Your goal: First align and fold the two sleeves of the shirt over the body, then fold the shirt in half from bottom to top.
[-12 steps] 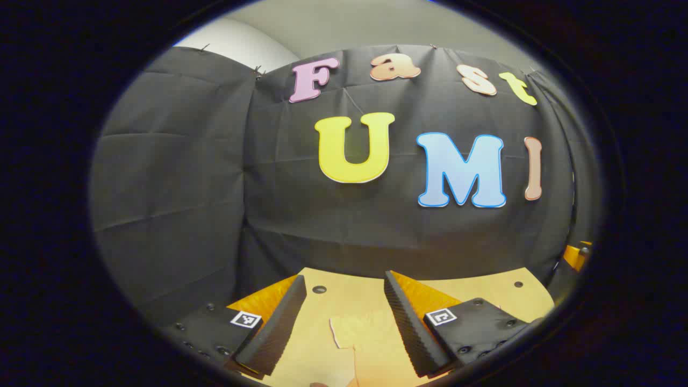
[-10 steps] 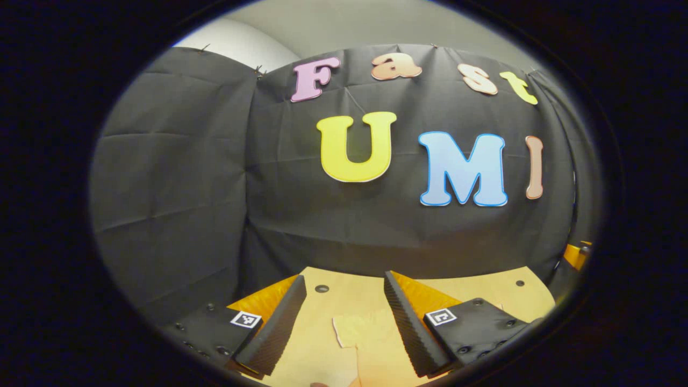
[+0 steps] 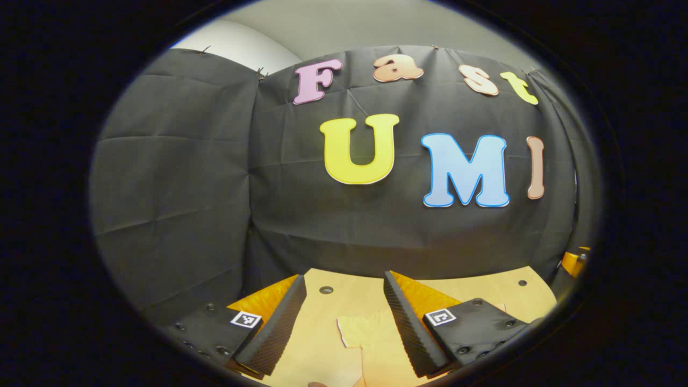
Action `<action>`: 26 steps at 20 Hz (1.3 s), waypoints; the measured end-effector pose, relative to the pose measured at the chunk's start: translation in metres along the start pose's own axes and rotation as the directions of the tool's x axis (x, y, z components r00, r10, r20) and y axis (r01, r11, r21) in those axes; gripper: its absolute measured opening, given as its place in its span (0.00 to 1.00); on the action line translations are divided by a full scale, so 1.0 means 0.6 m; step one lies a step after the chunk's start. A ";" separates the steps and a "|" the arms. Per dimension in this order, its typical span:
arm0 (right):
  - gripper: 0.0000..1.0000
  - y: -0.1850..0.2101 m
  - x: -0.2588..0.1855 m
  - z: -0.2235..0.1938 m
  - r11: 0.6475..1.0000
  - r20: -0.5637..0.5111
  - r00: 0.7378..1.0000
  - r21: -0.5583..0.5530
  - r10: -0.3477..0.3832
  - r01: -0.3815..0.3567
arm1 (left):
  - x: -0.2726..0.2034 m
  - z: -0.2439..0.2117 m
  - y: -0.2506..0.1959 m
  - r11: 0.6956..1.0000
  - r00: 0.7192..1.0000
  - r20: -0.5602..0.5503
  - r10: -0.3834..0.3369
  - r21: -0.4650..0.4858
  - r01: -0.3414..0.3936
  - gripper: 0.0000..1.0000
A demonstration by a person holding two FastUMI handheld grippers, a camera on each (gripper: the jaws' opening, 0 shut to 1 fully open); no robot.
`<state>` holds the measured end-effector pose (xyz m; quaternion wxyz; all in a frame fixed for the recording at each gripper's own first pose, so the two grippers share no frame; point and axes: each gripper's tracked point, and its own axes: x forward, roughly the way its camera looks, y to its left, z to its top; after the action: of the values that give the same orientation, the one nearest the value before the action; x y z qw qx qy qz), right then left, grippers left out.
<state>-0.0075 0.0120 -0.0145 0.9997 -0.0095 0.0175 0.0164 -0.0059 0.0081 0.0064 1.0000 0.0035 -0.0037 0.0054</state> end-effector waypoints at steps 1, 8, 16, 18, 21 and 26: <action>0.96 -0.001 -0.001 -0.004 1.000 -0.004 1.000 -0.002 0.001 -0.001 | -0.001 0.000 -0.003 1.000 1.000 0.001 -0.003 -0.003 0.003 0.94; 0.96 -0.003 -0.001 -0.030 1.000 -0.050 0.999 0.009 0.007 -0.006 | -0.008 -0.006 0.005 1.000 1.000 -0.010 0.000 -0.019 0.000 0.95; 0.96 0.002 -0.004 -0.058 1.000 -0.093 0.995 -0.010 0.027 -0.028 | -0.016 -0.020 0.011 0.999 0.999 -0.038 0.007 -0.054 -0.009 0.94; 0.96 0.005 -0.002 -0.065 0.999 -0.102 0.994 -0.023 0.035 -0.037 | -0.016 -0.021 0.011 0.998 0.999 -0.037 0.007 -0.056 -0.009 0.94; 0.96 0.014 0.013 -0.088 0.997 -0.139 0.988 -0.034 0.061 -0.066 | -0.020 -0.018 0.013 0.999 0.999 -0.034 0.010 -0.051 -0.012 0.94; 0.96 0.007 0.095 -0.185 0.995 -0.302 0.951 -0.056 0.061 -0.082 | -0.031 -0.017 0.024 0.999 0.999 -0.037 0.023 -0.034 -0.025 0.94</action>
<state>0.0455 0.0157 -0.1277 0.9833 -0.0453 0.1688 0.0516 -0.0246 0.0223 -0.0042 0.9996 -0.0140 0.0142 0.0175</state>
